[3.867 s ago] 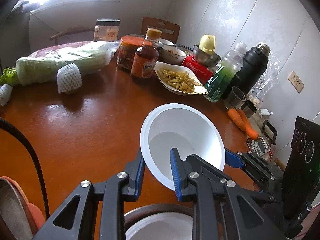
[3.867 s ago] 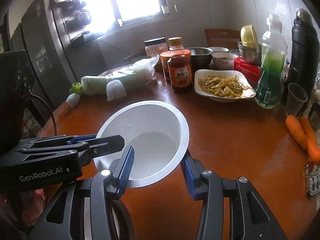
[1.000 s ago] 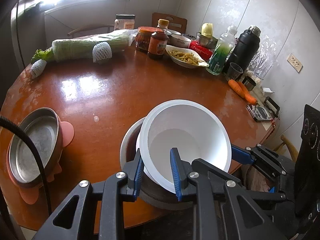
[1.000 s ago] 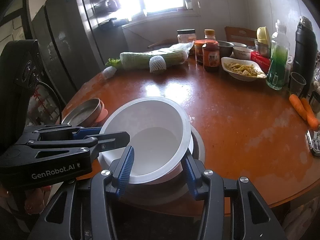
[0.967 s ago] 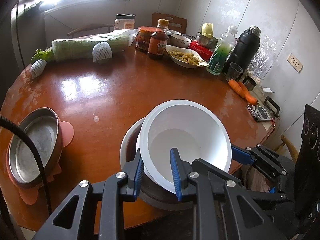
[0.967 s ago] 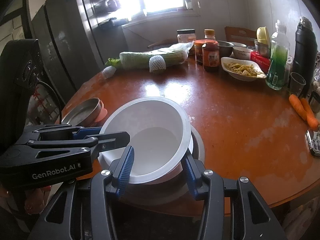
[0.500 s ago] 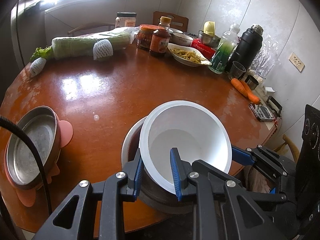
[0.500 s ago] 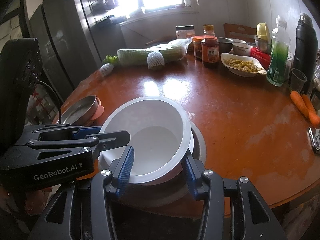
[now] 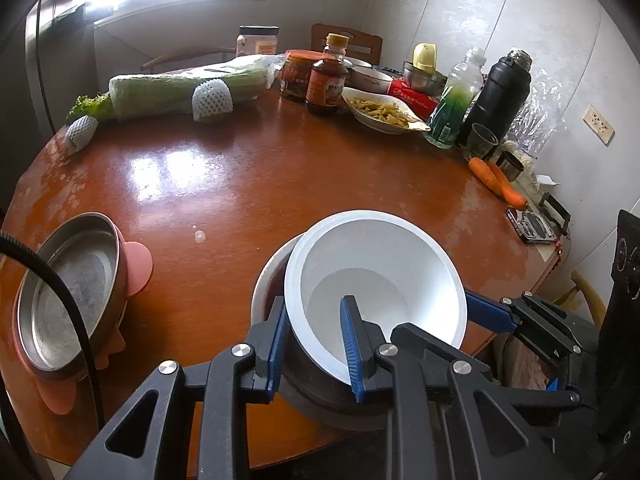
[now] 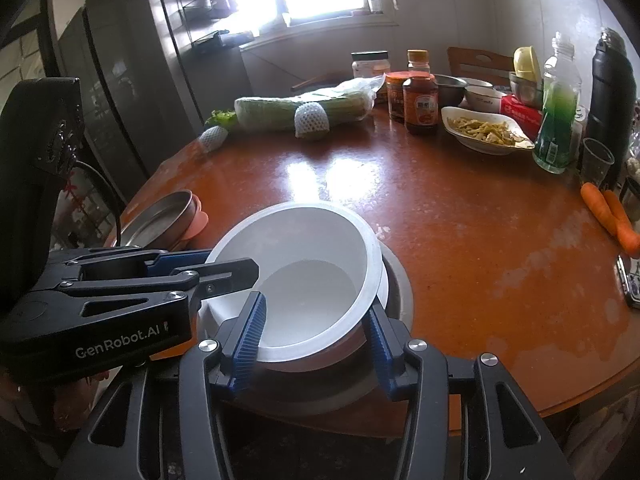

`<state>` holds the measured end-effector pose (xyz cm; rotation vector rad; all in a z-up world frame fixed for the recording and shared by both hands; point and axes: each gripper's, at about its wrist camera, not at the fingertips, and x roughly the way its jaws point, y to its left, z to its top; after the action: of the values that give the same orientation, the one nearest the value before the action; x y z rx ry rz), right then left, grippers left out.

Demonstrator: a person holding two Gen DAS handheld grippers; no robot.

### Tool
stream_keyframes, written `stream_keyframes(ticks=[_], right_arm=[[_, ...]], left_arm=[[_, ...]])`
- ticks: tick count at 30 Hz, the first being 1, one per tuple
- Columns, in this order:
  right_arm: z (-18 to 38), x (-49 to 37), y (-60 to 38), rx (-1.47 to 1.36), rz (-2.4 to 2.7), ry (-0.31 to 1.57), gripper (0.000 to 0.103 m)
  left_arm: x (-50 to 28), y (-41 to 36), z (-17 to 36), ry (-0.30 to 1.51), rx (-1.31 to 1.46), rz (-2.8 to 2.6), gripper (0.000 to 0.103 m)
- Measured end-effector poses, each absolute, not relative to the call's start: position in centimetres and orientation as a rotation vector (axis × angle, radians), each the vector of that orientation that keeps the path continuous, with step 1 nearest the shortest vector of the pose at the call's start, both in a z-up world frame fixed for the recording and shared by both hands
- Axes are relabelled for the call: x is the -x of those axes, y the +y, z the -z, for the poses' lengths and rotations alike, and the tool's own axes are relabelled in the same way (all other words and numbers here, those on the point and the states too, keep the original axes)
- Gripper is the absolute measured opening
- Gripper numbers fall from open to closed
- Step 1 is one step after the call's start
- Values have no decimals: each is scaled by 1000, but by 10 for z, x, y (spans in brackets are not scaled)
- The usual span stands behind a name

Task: Organize plates and bowls
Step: 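Open the left tool to release the red-printed bowl and withdraw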

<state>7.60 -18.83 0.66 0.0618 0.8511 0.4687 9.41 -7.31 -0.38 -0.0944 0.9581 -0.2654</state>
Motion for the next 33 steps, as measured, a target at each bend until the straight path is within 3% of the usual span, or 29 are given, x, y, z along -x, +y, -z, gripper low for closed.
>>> stream_keyframes(ticks=[29, 33], right_arm=[[-24, -70, -195, -58, -445, 808, 63], [-30, -68, -199, -63, -434, 792, 66]], left_arm=[[-81, -66, -16, 900, 91, 263, 27], [-78, -63, -21, 887, 92, 254, 36]])
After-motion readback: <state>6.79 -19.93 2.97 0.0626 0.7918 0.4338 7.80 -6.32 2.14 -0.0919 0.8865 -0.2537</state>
